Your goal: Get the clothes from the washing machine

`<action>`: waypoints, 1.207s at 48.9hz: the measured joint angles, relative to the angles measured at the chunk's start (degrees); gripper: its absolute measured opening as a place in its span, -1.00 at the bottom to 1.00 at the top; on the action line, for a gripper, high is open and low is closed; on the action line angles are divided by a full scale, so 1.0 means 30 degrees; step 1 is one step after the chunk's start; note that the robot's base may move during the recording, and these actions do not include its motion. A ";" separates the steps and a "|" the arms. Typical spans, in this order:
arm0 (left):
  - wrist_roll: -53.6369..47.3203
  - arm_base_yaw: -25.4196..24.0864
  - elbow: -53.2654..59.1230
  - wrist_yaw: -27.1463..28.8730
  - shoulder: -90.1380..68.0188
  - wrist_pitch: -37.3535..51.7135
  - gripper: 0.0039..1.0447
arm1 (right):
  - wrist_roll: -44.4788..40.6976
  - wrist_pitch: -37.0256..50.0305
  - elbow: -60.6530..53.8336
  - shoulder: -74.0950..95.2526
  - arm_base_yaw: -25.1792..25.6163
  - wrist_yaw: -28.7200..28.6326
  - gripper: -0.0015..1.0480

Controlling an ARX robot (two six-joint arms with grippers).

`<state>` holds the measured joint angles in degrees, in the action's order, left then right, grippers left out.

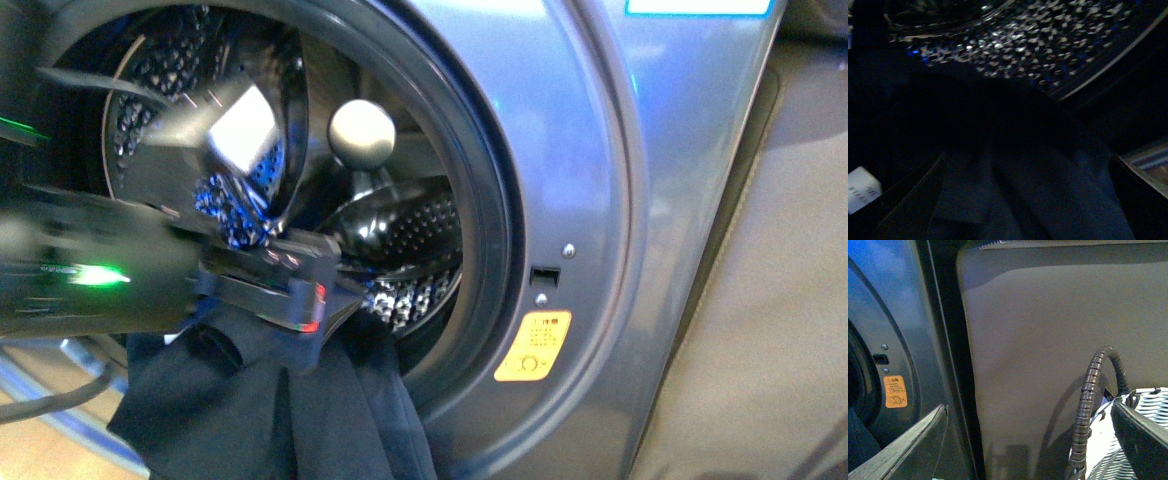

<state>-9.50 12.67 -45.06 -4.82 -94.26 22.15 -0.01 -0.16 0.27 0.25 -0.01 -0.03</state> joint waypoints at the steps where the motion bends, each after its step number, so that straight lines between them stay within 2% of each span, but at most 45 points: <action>1: -0.0175 -0.0066 -0.0131 0.0291 -0.0226 0.0044 0.88 | 0.0007 -0.0007 0.0000 0.0000 0.0000 0.0000 0.85; 7: -0.1071 -0.0444 -0.0882 0.2171 -0.1464 0.0364 0.88 | 0.0000 0.0000 0.0000 0.0000 0.0000 0.0000 0.85; 14: -0.1967 -0.0590 -0.1362 0.3483 -0.2441 0.0729 0.88 | 0.0007 0.0000 0.0000 0.0000 0.0000 0.0000 0.85; 33: -0.3075 -0.0721 -0.2849 0.5042 -0.4838 0.0831 0.88 | 0.0000 0.0000 0.0000 0.0000 0.0000 0.0000 0.85; 46: -0.2637 -0.0721 -0.4226 0.5078 -0.6098 -0.0270 0.88 | 0.0007 -0.0007 0.0000 0.0000 0.0000 0.0000 0.85; 59: 0.0357 -0.0583 -0.5435 0.3053 -0.6725 -0.2688 0.88 | 0.0007 -0.0007 0.0000 0.0000 0.0000 0.0000 0.85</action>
<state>-8.43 10.92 -61.36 4.34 -114.43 14.09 0.01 -0.19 0.27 0.25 -0.01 -0.03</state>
